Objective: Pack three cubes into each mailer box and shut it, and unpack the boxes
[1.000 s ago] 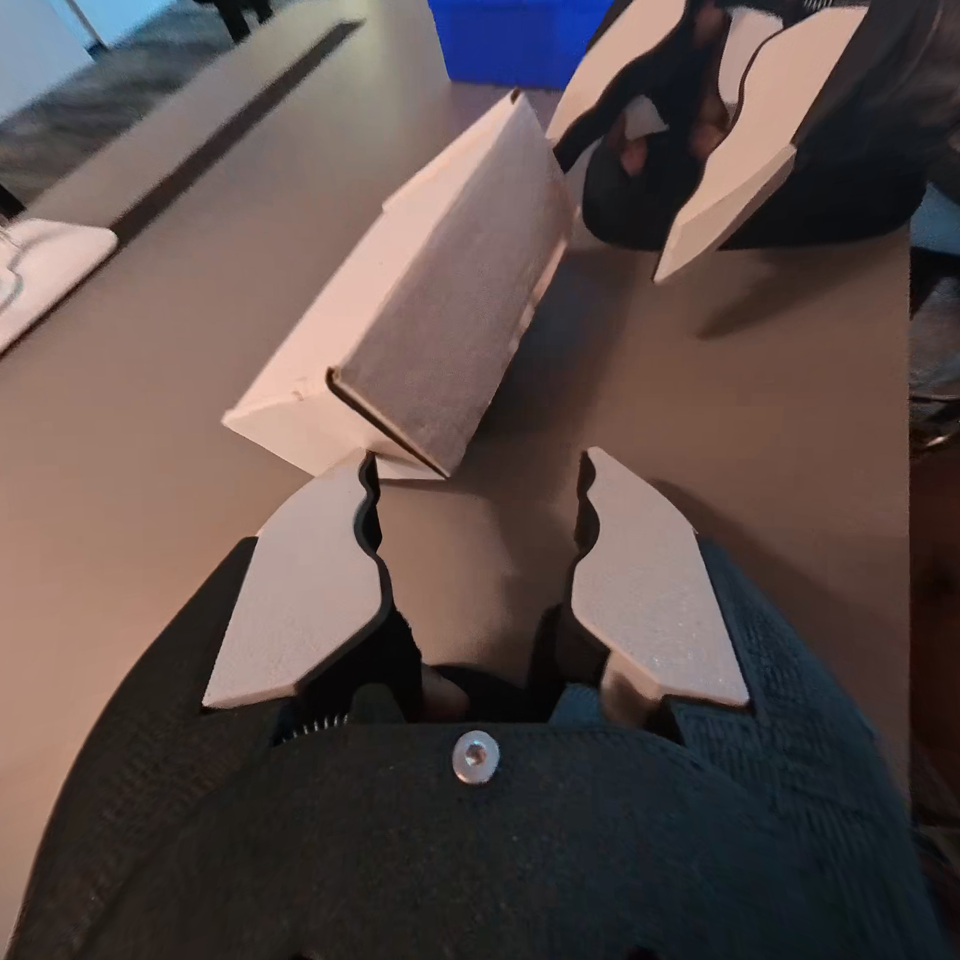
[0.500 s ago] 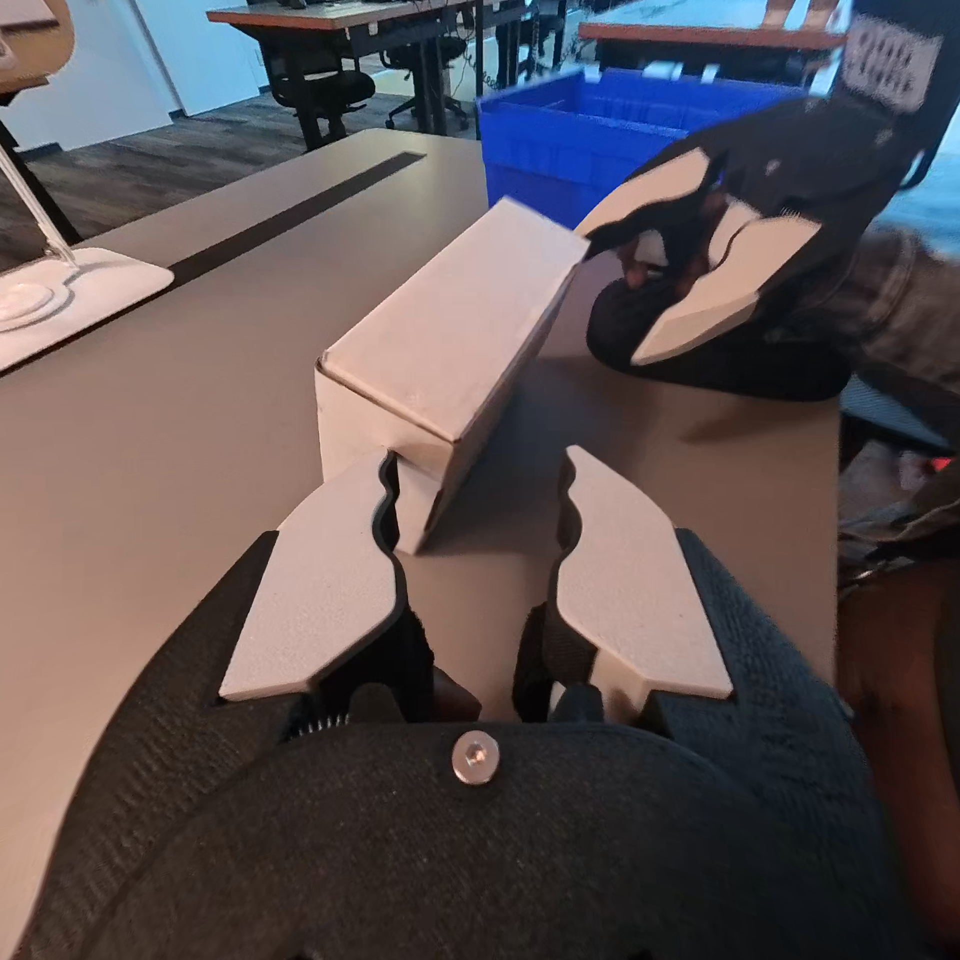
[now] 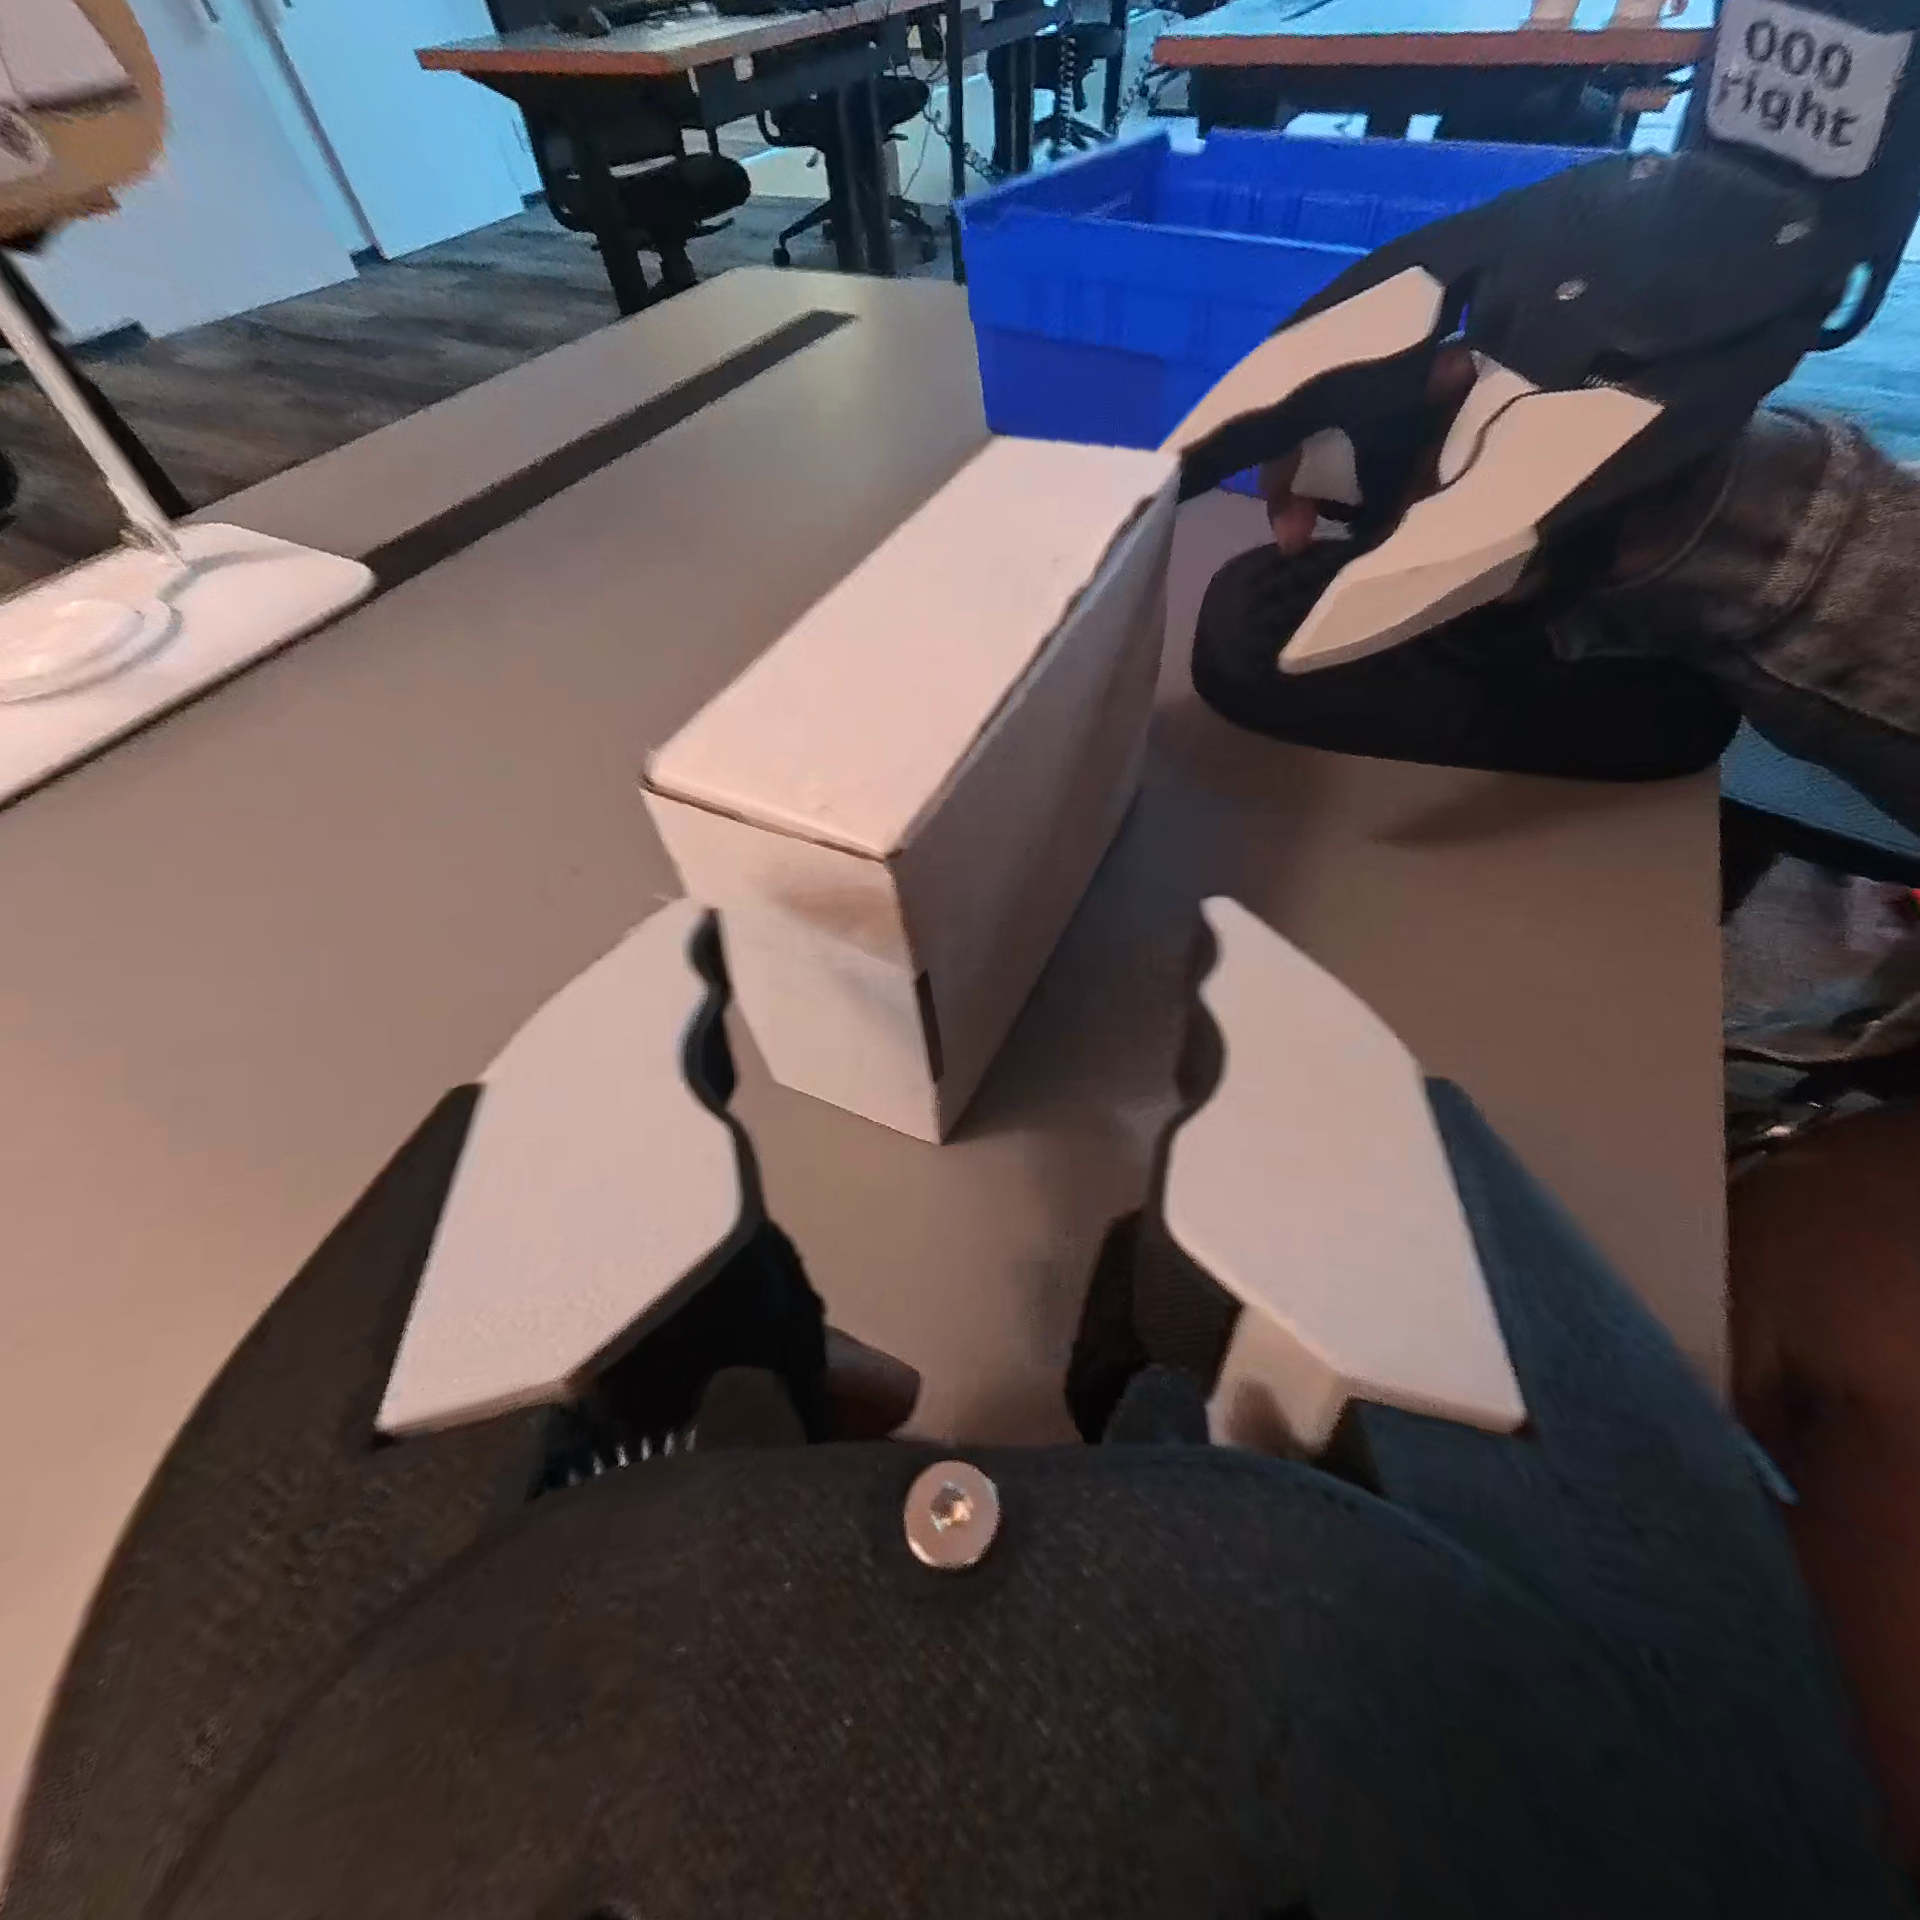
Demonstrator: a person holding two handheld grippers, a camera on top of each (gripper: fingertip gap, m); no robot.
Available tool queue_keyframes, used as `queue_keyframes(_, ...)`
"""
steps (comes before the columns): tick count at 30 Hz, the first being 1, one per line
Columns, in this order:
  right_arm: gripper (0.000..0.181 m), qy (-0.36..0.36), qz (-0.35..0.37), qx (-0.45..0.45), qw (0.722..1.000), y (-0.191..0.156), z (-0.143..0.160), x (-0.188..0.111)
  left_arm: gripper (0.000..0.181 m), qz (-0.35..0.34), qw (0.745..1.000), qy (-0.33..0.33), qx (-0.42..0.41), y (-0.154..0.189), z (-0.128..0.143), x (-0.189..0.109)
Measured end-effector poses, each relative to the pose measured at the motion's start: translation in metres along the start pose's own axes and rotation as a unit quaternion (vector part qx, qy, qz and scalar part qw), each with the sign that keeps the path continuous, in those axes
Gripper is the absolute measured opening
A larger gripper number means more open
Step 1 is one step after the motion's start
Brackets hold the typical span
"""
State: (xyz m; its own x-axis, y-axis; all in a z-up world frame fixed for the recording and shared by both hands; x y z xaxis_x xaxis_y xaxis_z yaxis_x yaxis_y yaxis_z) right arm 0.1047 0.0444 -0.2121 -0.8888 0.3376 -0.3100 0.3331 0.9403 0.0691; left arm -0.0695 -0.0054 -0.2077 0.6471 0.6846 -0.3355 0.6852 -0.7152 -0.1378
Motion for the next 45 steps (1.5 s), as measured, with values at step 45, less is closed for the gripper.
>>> queue_keyframes(45, 0.03, -0.075, 0.048, -0.469, 0.879, -0.012, -0.05, 0.018, 0.082, 0.104, 0.988, 0.028, 0.109, -0.016, 0.011, 0.062)
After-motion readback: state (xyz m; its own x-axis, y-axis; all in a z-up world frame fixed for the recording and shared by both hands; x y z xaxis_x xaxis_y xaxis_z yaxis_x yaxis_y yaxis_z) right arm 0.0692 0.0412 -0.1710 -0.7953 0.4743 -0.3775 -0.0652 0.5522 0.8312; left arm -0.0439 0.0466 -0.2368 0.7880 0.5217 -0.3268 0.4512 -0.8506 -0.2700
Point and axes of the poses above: each gripper's, where its closed fingertips meet, x out along the fingers, z out of its underside, y = z × x across the jaws, the point moved 4 cm from there along -x, back along the fingers, and after that the axes turned 5 degrees about x, right-handed, at the moved point
